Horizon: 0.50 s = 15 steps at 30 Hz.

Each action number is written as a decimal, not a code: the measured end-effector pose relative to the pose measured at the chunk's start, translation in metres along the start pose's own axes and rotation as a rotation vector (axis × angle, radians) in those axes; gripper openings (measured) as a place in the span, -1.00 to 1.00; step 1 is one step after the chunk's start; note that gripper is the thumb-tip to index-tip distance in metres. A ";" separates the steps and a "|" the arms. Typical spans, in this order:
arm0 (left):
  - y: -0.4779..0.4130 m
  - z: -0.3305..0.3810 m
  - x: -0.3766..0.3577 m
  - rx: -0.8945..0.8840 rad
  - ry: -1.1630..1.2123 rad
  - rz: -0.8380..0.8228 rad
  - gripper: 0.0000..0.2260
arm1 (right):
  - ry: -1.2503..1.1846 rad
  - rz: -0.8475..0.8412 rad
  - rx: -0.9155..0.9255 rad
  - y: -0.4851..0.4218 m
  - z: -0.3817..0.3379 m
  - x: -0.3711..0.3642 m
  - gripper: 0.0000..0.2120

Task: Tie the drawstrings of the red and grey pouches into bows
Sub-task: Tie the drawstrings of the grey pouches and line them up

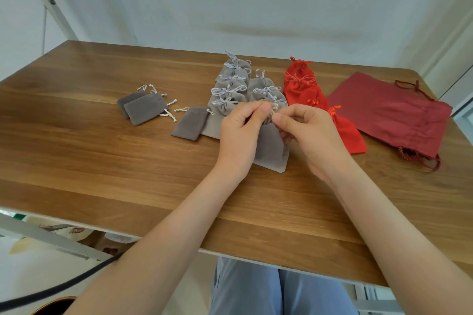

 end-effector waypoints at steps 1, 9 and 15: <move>0.000 0.000 0.000 -0.017 -0.024 -0.003 -0.83 | 0.013 0.005 0.007 0.000 0.000 -0.001 -0.91; -0.001 -0.002 -0.001 0.044 0.058 -0.014 -0.86 | -0.081 -0.142 -0.084 -0.001 0.002 0.000 -0.78; -0.003 -0.001 0.000 0.257 0.329 -0.091 -0.87 | -0.226 -0.229 -0.171 0.001 -0.005 0.003 -0.73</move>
Point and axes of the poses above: each hand's wrist, its own y-axis away from the middle knuckle, its own x-axis out of the back of the hand, z = x × y, the point moved 1 cm from there along -y, towards the middle knuckle, and after that the axes turned 9 degrees about -x, right-handed, at the moved point
